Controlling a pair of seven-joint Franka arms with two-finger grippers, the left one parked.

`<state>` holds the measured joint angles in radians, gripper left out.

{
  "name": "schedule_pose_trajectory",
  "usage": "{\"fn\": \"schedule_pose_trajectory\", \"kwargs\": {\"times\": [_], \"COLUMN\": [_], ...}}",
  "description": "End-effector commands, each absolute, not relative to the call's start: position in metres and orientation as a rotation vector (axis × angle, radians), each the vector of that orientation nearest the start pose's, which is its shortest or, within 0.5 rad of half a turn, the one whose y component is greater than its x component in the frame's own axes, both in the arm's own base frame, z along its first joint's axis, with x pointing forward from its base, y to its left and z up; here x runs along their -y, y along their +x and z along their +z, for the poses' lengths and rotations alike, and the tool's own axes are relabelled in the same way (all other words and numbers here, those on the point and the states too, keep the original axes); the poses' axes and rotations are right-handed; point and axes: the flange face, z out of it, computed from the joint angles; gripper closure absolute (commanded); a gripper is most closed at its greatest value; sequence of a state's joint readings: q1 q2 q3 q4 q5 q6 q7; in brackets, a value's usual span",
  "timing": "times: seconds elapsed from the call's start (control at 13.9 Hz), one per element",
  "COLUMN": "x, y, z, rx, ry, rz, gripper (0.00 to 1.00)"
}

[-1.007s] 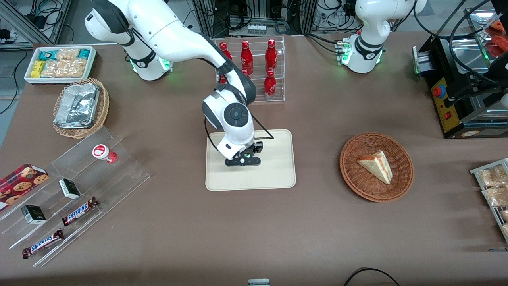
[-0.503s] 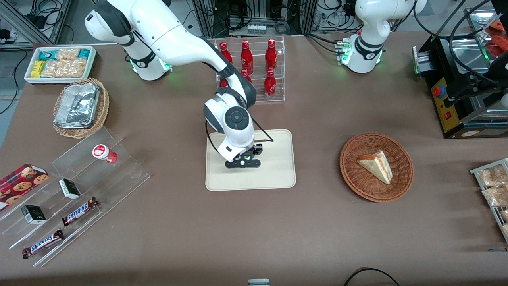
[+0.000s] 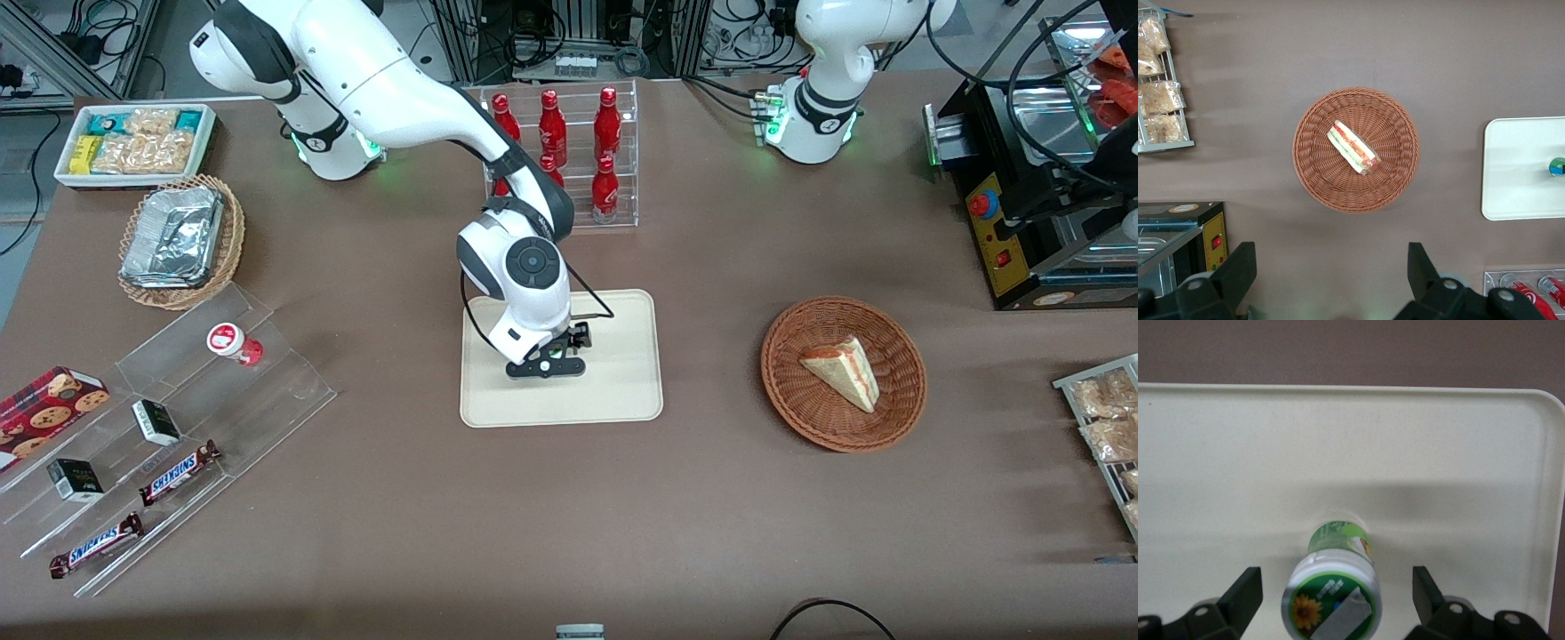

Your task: Place green gum on tray

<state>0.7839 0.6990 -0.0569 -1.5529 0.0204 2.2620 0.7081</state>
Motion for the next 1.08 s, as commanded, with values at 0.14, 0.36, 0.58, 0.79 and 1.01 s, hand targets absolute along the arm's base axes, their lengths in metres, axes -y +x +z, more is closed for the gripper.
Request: {"fn": "schedule_pose_trajectory", "kwargs": {"times": [0.14,0.36,0.58,0.79,1.01], "x": [-0.475,-0.468,-0.45,-0.415,-0.371], "y": [0.527,0.523,0.522,0.531,0.549], "z": [0.259,0.295,0.34,0.371,0.395], "rx": [0.086,0.117,0.23,0.281,0.374], "ry": [-3.177,-3.196,-3.213,-3.231,-3.218], "rz": [-0.05,-0.005,0.065,0.154,0.21], "gripper": [0.0,0.0,0.0,0.0,0.0]}}
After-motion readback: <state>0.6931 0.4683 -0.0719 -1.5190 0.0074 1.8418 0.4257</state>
